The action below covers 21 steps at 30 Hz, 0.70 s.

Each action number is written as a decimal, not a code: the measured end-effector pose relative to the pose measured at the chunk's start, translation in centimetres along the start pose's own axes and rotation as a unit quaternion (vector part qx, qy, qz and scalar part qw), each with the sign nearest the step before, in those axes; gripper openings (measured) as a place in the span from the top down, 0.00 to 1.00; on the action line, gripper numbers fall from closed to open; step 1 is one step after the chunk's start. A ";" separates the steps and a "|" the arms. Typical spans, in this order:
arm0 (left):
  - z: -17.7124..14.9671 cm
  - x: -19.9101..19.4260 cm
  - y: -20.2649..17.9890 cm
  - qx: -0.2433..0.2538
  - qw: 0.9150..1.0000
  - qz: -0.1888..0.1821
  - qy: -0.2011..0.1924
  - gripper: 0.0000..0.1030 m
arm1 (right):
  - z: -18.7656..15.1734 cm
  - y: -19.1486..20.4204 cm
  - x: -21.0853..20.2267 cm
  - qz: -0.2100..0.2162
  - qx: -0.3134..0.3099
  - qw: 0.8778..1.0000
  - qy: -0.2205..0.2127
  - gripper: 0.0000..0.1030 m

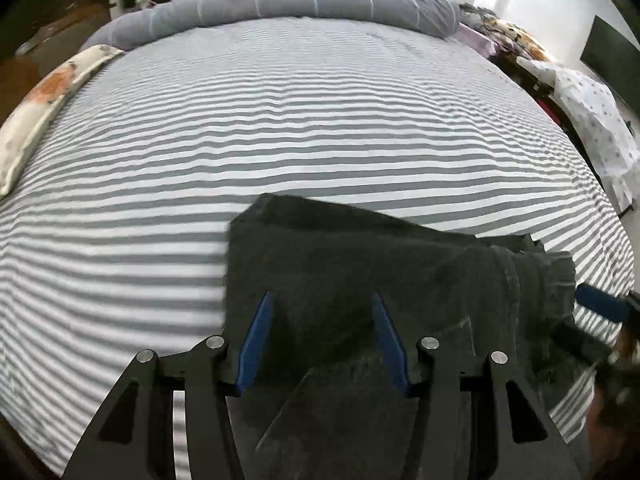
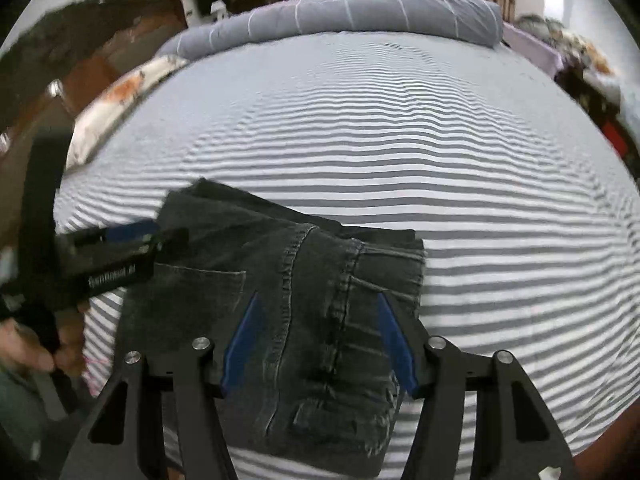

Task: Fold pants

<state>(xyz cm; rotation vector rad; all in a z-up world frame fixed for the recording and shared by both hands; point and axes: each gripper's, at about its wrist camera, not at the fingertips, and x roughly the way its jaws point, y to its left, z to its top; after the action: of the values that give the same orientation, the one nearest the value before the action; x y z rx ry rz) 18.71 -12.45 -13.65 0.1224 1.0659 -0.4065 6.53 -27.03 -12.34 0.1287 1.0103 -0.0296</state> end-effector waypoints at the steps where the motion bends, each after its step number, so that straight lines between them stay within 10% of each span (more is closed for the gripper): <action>1: 0.3 0.8 -0.1 0.004 1.000 -0.001 0.010 0.49 | -0.1 0.1 0.7 -0.009 -0.005 1.000 0.008 0.46; 12: 2.1 4.3 -0.4 0.010 0.999 0.004 0.050 0.49 | -3.3 -1.0 2.8 -0.036 -0.001 0.999 0.039 0.44; 21: -1.4 -0.4 -1.0 0.024 1.000 0.004 0.018 0.49 | -4.6 -0.9 1.7 -0.037 0.006 0.998 0.045 0.40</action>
<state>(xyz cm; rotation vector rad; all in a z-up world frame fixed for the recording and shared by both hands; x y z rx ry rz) 16.99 -12.84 -13.92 0.1778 1.0905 -0.4246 3.48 -27.27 -16.28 0.1044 1.1052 -0.0992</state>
